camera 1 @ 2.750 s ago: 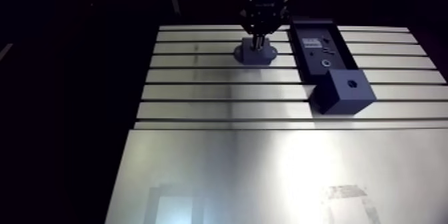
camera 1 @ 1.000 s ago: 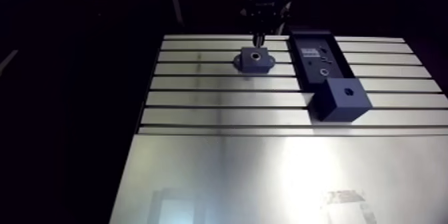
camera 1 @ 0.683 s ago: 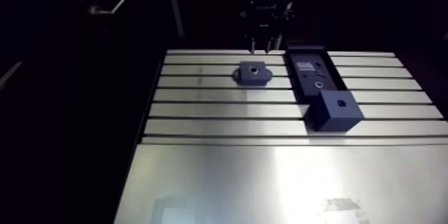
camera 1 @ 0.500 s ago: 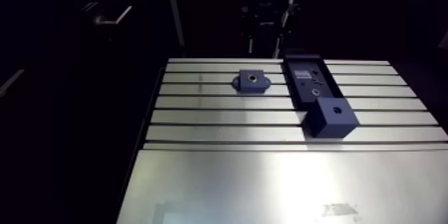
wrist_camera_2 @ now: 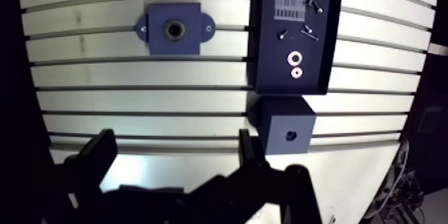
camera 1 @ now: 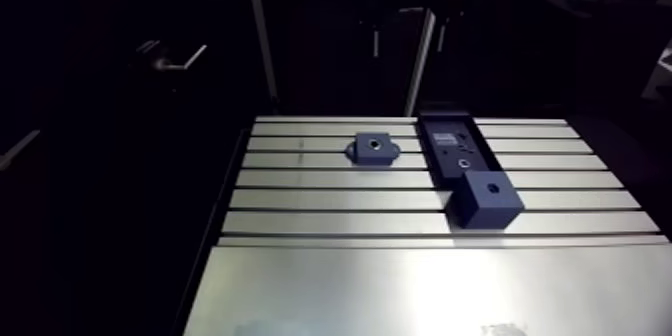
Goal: Pick up the bearing and press it into the housing until flush.
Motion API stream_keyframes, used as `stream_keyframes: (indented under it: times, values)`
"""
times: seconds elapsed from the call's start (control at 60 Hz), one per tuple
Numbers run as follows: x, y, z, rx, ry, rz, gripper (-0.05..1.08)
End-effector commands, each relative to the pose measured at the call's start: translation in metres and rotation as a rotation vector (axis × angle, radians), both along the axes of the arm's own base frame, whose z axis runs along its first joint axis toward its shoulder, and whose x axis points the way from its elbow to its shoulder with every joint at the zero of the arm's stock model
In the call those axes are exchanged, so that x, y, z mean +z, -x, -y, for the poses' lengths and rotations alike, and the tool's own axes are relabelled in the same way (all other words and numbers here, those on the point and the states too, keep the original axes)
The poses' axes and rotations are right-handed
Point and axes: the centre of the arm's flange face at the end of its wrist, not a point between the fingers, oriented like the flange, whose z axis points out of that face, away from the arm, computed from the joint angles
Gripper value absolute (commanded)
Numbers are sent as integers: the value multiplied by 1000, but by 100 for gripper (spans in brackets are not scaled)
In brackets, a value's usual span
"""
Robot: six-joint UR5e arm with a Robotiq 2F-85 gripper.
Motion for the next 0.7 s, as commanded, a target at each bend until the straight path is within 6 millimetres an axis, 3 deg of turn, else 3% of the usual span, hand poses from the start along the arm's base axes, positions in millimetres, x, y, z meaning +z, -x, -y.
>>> stream_keyframes:
  times: [0.017, 0.45, 0.583, 0.7]
  values:
    - [82, -27, -5, -19, 35, -67, 1]
    - [87, -29, -7, -32, 55, -74, 1]
    - [102, -39, -9, -32, 54, -88, 1]
    - [102, -40, -9, -33, 56, -78, 1]
